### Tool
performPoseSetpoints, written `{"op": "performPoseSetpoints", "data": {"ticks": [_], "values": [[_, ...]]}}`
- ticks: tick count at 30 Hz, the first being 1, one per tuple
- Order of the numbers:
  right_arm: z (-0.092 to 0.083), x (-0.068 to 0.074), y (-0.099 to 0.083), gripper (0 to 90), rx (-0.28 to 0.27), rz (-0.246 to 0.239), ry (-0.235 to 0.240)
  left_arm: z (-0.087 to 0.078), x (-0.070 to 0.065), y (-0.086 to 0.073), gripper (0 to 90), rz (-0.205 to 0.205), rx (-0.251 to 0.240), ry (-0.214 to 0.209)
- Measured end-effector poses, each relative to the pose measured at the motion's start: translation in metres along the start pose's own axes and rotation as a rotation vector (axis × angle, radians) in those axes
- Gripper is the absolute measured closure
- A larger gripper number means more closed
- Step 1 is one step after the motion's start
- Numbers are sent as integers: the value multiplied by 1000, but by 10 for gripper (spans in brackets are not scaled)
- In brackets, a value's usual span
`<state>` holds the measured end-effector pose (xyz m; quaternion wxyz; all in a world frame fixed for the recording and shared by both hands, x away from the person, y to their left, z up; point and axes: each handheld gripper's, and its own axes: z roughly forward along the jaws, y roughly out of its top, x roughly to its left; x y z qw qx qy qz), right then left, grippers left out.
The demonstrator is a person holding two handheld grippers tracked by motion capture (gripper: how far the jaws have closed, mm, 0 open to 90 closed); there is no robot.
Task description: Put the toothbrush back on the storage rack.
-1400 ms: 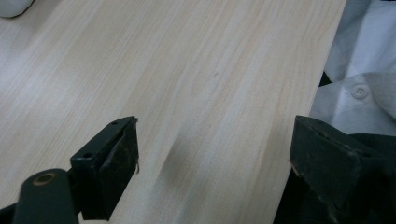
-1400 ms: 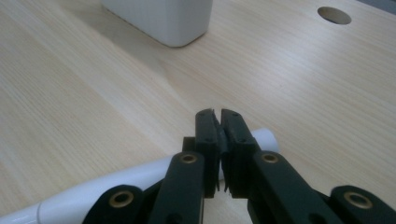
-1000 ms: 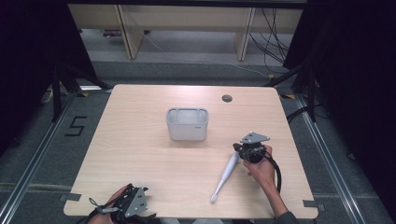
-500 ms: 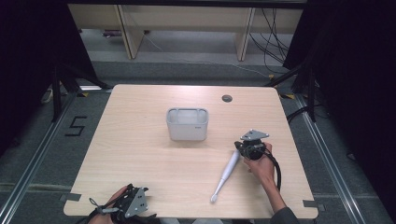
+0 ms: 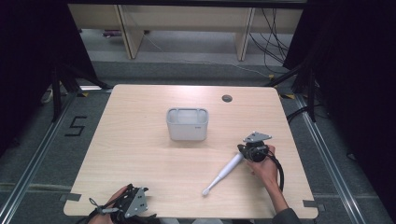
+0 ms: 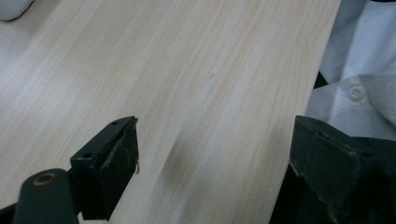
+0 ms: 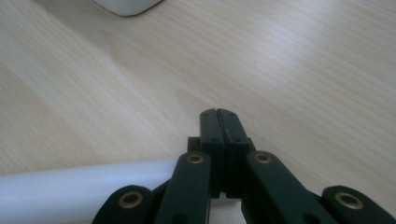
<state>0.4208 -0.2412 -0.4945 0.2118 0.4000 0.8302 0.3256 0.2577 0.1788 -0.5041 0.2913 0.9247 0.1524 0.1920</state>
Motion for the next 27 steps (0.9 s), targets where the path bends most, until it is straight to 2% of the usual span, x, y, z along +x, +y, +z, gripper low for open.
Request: {"op": "performPoseSetpoints", "data": {"ticks": [3, 4, 5, 6, 9, 10, 11, 13, 16, 21, 22, 27], "values": [[-2, 1, -3, 900, 3, 5, 5, 0, 0, 0, 152, -1, -4, -9], [-3, 2, -4, 900, 0, 4, 3, -1, 2, 1, 153, 2, 12, -48], [-5, 4, -5, 900, 11, 21, 8, 0, 1, 0, 153, -1, -4, -14], [-8, 4, -6, 900, 7, 6, 9, 0, 0, 0, 153, 0, -2, 0], [-9, 7, -7, 900, 13, -10, 12, 0, 0, 0, 153, 2, 0, 0], [-11, 11, -8, 899, 34, -2, 17, 0, 0, 0, 153, 1, -1, 1], [-11, 11, -8, 899, 34, -2, 17, 0, 1, 0, 153, 0, -7, -20], [-13, 13, -9, 898, 35, -42, 12, -1, 0, 0, 152, -2, -14, -20], [-16, 17, -10, 897, 42, -34, 23, -1, 0, 0, 153, 0, -13, -20], [-24, 20, -14, 894, 41, -64, 7, -1, 0, 0, 153, 0, -16, -17], [-25, 22, -15, 894, 39, -50, 0, -1, 0, 0, 153, 0, -15, -19], [-31, 23, -21, 889, 41, -57, 7, -1, 0, 0, 153, -1, -15, -19]]}}
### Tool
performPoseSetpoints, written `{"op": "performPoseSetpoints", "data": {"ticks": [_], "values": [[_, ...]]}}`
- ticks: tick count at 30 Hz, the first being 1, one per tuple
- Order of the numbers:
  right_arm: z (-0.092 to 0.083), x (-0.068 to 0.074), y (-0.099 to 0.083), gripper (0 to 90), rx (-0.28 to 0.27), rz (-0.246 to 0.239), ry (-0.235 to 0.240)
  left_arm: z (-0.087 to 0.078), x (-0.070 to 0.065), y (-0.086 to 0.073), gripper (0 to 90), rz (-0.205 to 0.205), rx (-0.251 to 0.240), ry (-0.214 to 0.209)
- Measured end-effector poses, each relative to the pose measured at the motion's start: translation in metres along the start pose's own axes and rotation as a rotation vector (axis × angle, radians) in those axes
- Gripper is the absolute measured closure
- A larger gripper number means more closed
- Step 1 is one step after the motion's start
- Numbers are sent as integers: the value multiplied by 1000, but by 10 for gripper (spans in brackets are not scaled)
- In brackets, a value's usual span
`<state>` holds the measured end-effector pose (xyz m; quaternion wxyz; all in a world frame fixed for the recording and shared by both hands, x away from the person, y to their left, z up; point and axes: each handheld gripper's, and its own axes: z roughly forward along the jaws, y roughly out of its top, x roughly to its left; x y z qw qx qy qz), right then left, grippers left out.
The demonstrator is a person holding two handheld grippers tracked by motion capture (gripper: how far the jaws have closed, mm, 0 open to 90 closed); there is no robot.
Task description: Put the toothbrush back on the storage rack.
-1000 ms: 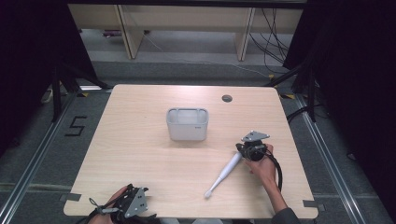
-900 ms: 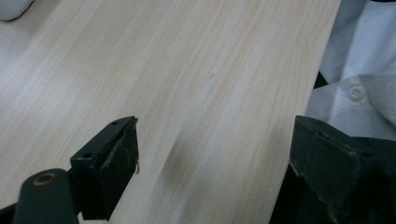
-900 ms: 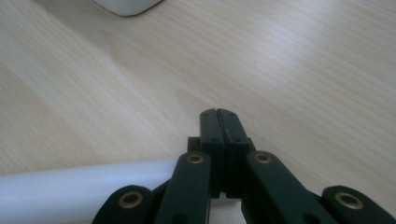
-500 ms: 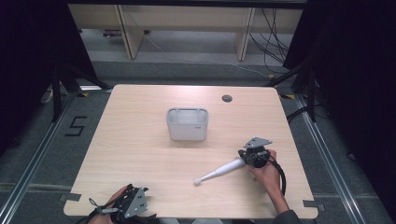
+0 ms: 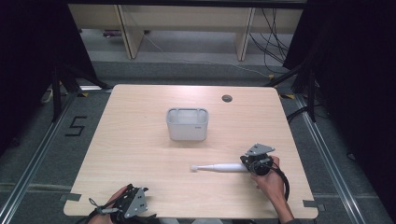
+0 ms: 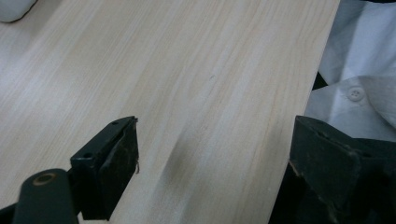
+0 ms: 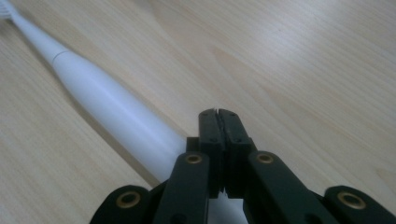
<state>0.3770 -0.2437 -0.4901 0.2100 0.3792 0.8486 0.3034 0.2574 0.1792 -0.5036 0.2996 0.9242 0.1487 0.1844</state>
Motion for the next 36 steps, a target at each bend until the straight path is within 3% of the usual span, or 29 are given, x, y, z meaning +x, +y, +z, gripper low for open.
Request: {"op": "performPoseSetpoints", "data": {"ticks": [7, 19, 21, 36], "values": [[-6, 5, -5, 886, 4, -31, -4, 0, 0, 0, 153, 0, 1, 0], [-17, 9, -15, 876, 14, -16, -4, 0, 0, 0, 153, 0, 3, 1], [-19, 11, -17, 875, 20, 7, 2, 0, 0, 0, 153, 0, 0, 1], [-34, 22, -30, 867, 19, -7, 6, 0, 1, 0, 153, 1, 6, 2]]}}
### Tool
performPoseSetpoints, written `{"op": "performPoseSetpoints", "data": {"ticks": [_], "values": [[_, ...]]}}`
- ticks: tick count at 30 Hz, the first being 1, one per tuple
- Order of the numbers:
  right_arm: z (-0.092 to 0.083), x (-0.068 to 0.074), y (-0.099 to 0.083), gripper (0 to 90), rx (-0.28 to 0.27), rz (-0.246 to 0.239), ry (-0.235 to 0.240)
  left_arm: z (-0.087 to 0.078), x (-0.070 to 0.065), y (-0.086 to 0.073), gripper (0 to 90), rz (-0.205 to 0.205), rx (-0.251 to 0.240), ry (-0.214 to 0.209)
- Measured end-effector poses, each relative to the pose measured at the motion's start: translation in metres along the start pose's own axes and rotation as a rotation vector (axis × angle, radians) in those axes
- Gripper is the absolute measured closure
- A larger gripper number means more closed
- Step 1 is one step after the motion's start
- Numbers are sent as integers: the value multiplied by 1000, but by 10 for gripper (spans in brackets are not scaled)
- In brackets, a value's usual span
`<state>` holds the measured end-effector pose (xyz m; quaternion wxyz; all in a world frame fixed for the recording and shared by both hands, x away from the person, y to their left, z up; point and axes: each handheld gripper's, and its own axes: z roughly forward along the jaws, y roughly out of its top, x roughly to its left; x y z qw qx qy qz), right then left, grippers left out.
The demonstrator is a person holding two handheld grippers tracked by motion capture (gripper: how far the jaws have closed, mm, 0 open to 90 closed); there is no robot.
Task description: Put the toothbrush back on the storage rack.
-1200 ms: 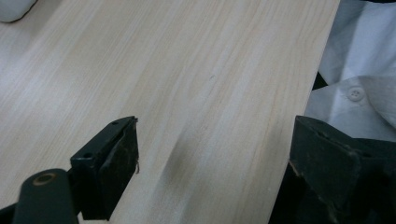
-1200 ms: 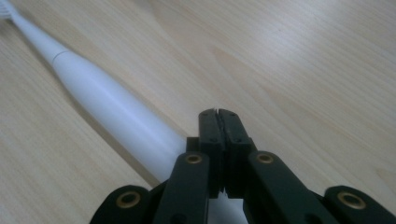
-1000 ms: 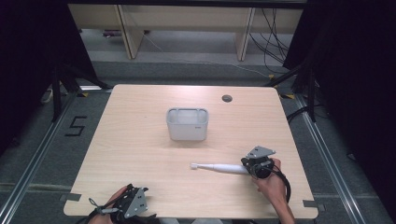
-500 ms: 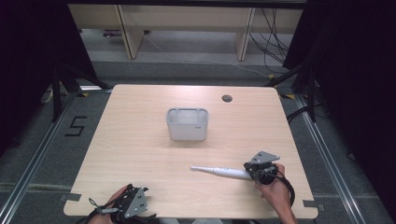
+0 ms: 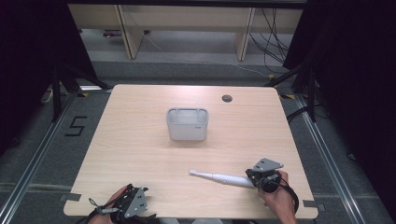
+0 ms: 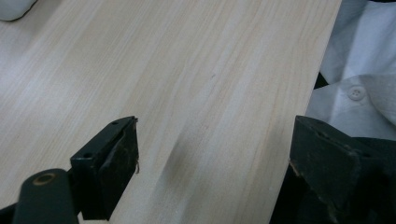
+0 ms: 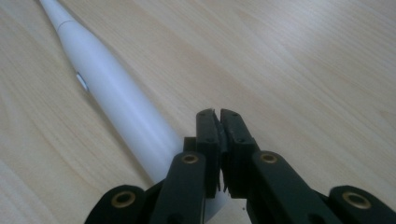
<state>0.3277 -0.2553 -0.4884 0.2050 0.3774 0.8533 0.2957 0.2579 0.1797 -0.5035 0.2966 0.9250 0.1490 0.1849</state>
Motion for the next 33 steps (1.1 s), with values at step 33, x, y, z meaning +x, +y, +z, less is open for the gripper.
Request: {"op": "performPoseSetpoints", "data": {"ticks": [33], "values": [[-16, 31, -12, 850, 25, -44, 58, 0, 0, 0, 153, -2, 1, 4]]}}
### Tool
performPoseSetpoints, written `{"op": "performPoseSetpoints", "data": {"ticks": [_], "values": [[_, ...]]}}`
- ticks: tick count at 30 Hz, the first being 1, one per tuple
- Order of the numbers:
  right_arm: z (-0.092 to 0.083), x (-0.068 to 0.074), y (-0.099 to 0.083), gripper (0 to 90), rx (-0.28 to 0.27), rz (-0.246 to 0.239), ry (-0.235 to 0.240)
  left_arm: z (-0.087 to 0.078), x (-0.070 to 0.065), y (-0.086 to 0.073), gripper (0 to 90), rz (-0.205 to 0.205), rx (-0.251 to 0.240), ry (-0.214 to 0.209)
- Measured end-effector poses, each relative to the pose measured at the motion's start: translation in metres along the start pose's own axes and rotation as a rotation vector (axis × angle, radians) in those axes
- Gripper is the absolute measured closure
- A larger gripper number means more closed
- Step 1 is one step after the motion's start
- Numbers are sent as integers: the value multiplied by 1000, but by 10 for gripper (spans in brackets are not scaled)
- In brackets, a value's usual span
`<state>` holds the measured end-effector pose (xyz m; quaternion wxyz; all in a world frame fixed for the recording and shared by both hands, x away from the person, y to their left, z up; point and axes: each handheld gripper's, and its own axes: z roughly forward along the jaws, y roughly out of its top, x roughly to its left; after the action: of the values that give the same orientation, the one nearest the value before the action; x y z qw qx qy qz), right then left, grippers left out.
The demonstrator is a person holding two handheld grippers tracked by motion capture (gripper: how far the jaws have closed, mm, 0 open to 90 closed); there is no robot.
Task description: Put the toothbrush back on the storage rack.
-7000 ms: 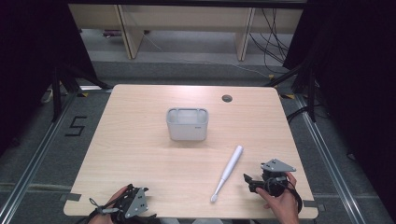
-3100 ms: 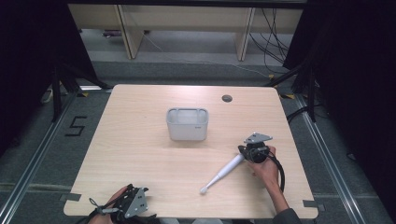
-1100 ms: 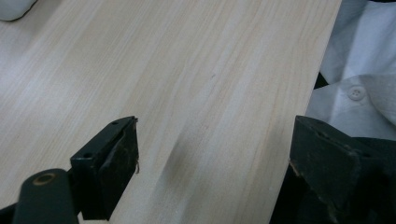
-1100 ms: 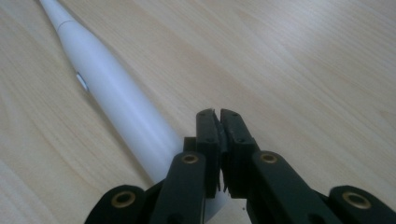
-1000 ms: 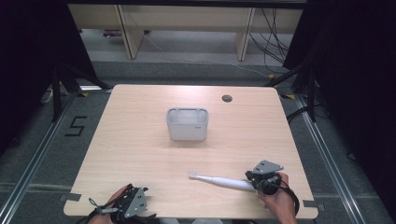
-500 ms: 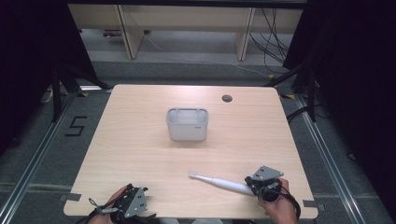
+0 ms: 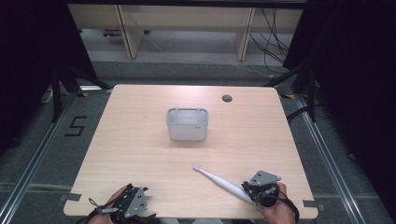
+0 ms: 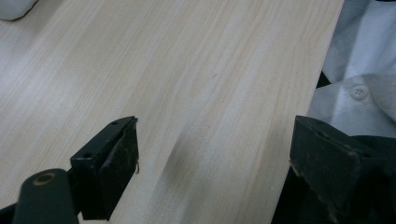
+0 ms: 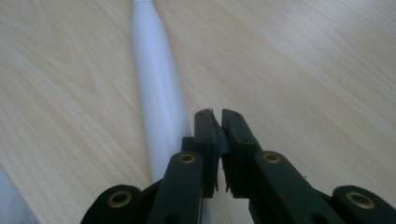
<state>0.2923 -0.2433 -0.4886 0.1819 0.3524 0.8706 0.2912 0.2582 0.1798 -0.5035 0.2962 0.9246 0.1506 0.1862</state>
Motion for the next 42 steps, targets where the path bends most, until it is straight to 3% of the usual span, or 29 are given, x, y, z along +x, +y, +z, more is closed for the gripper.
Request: {"op": "performPoseSetpoints", "data": {"ticks": [7, 9, 10, 11, 13, 19, 22, 28, 30, 32, 38, 42], "values": [[2, 2, -1, 801, 20, 13, 11, 1, 0, 0, 153, -1, -4, -2], [1, 0, 0, 758, 25, 23, -1, 1, 0, 0, 153, -4, -5, 0], [-3, -3, 1, 716, 5, 31, -23, 0, 1, 0, 153, -6, 7, -22], [-3, -3, 1, 716, 5, 31, -23, 1, 0, 0, 153, -7, 4, 7], [-6, -6, 4, 655, -7, 56, -32, 1, 0, 0, 153, -7, 4, 11], [-7, -5, 15, 553, -9, 69, 3, -1, 2, 0, 153, -5, 8, -10], [-5, -1, 23, 519, 24, 71, 42, 1, 1, 0, 153, -11, 0, -1], [9, 7, 38, 480, 64, -2, 78, 1, 1, 0, 153, -12, -1, 0], [13, 10, 43, 466, 109, 6, 95, 1, 1, 0, 153, -12, -2, -1], [16, 12, 50, 466, 152, -16, 107, 1, 1, 0, 152, -12, 0, -1], [25, 13, 59, 479, 199, -60, 134, 1, 1, 0, 153, -10, 0, 0], [29, 13, 66, 493, 240, -68, 125, 0, 2, 0, 153, -6, 9, -10]]}}
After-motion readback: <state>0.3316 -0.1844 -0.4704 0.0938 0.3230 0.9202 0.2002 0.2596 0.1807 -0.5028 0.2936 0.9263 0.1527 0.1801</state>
